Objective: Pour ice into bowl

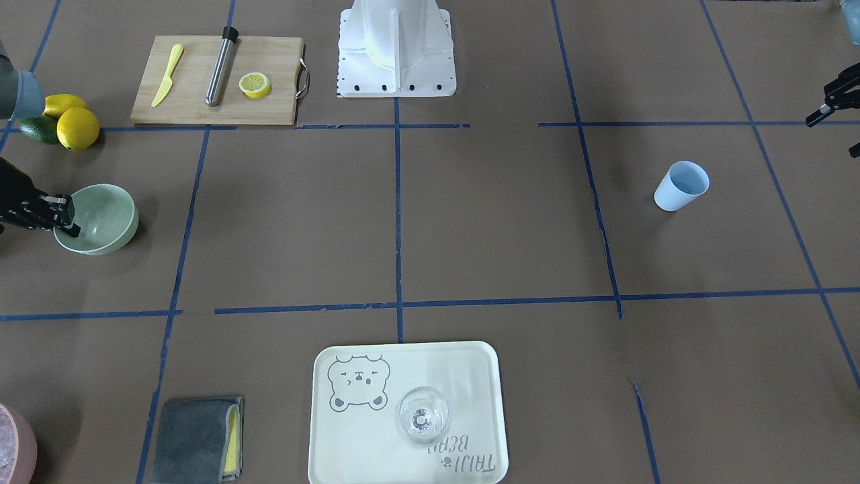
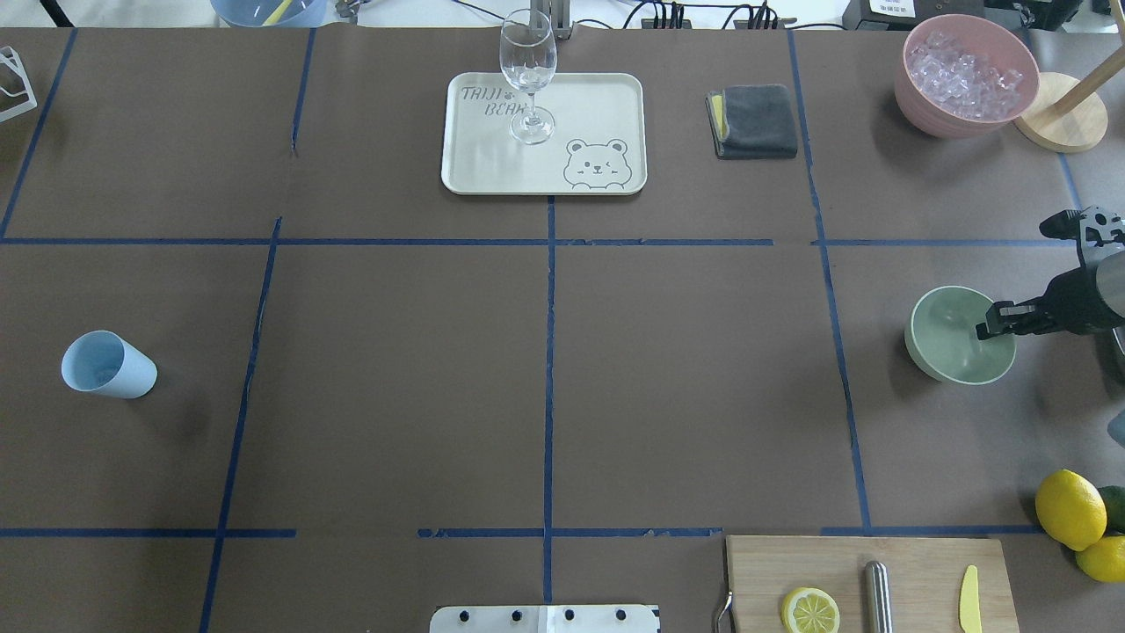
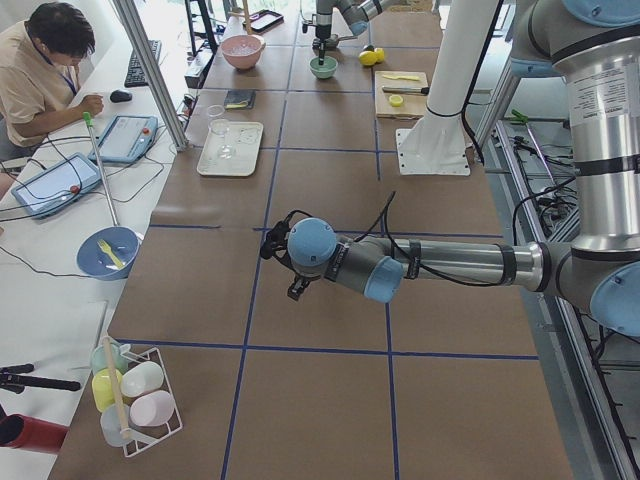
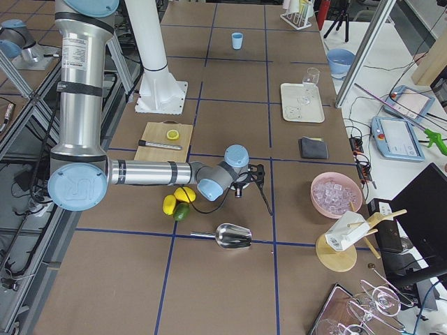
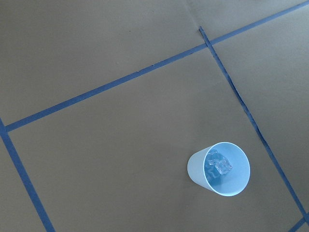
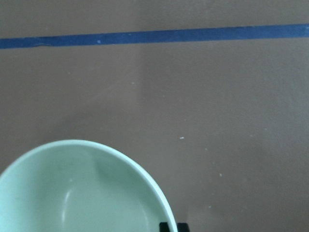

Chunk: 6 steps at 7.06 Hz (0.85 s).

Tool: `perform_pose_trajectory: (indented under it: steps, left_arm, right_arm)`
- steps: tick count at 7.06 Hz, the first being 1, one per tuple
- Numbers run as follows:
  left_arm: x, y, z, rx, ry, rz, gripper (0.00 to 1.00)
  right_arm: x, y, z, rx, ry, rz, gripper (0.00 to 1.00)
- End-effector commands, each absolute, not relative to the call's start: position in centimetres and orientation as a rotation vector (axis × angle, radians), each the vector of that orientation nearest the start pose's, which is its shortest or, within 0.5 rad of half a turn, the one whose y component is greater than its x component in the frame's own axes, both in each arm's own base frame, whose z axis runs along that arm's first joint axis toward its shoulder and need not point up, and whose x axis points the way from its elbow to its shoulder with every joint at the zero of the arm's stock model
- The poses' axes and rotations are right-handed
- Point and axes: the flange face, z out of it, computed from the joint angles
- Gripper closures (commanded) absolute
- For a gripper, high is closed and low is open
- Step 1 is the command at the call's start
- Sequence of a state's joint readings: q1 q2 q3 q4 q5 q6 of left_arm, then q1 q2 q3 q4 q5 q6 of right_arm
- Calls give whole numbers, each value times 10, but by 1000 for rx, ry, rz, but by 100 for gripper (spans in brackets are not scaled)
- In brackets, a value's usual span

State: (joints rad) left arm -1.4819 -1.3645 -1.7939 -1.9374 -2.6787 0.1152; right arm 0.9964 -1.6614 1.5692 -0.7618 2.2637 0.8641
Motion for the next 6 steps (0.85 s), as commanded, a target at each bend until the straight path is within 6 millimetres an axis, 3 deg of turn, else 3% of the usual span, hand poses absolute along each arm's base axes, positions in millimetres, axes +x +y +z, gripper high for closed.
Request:
perform_pose_trajectory:
  steps: [1,2,3,4,5,6]
  left_arm:
    - [-7,-416,576,359,1096,394,0]
    - [-7,-416,575,361,1096,394,0]
    - [-7,-416,576,359,1096,394,0]
    - [-7,-416,575,361,1096,394,0]
    - [-8,-415,578,361,1095,398,0]
    - [-9,-415,572,384,1104,410,0]
  right_arm:
    - [-240,-434,534,59,-1066,32,100]
    - [-282,-442,477,-1,-1143,118,100]
    - [-345,-432,426,-20,-1187,155,100]
    - [-422,-414,364,-10,-1236,215,100]
    - [-494,-383,310,-54,-1237,274,100]
    - [-552,-383,253,-28,-1182,306,100]
